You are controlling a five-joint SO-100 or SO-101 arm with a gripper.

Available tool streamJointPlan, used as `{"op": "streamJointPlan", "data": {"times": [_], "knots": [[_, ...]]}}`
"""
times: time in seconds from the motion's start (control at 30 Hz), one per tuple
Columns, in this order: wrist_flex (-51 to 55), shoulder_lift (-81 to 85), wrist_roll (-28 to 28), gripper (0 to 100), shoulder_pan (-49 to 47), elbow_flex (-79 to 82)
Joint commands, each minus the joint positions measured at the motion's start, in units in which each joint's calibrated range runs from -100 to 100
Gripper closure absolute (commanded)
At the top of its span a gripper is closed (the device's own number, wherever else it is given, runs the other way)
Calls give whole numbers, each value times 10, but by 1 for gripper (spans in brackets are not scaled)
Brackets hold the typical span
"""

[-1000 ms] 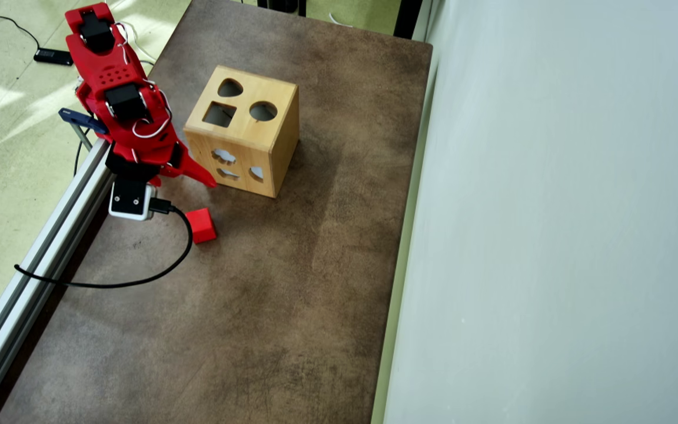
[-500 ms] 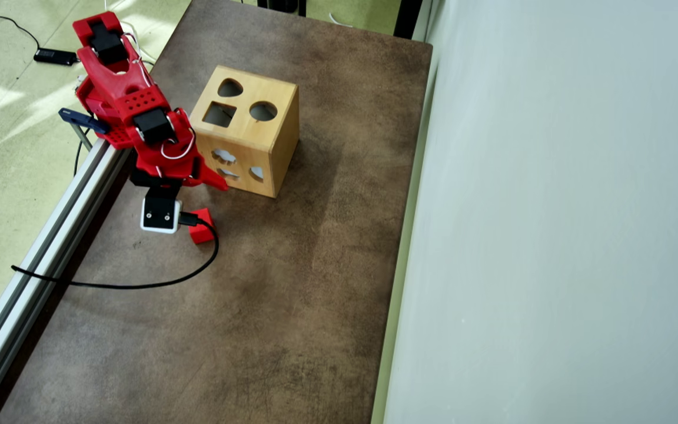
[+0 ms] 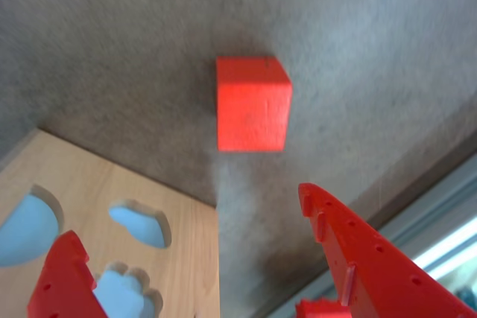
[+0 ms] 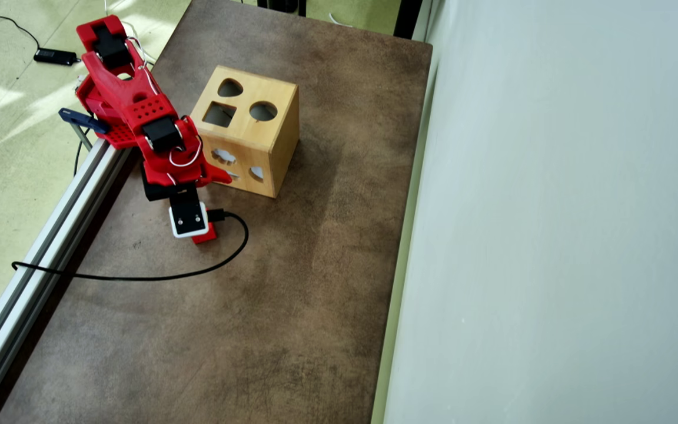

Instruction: Pick and place the red cube on the square hole

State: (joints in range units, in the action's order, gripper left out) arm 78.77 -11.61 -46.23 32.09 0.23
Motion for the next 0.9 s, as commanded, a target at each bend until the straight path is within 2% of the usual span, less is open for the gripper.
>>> {"op": "streamJointPlan", "data": {"times": [0.0, 0.43, 0.7, 0.87], "knots": [[-31, -8, -23, 58, 4, -10], [-39, -86, -48, 58, 28, -17], [-113, -129, -45, 58, 45, -10], [-121, -159, -45, 58, 45, -11]]}}
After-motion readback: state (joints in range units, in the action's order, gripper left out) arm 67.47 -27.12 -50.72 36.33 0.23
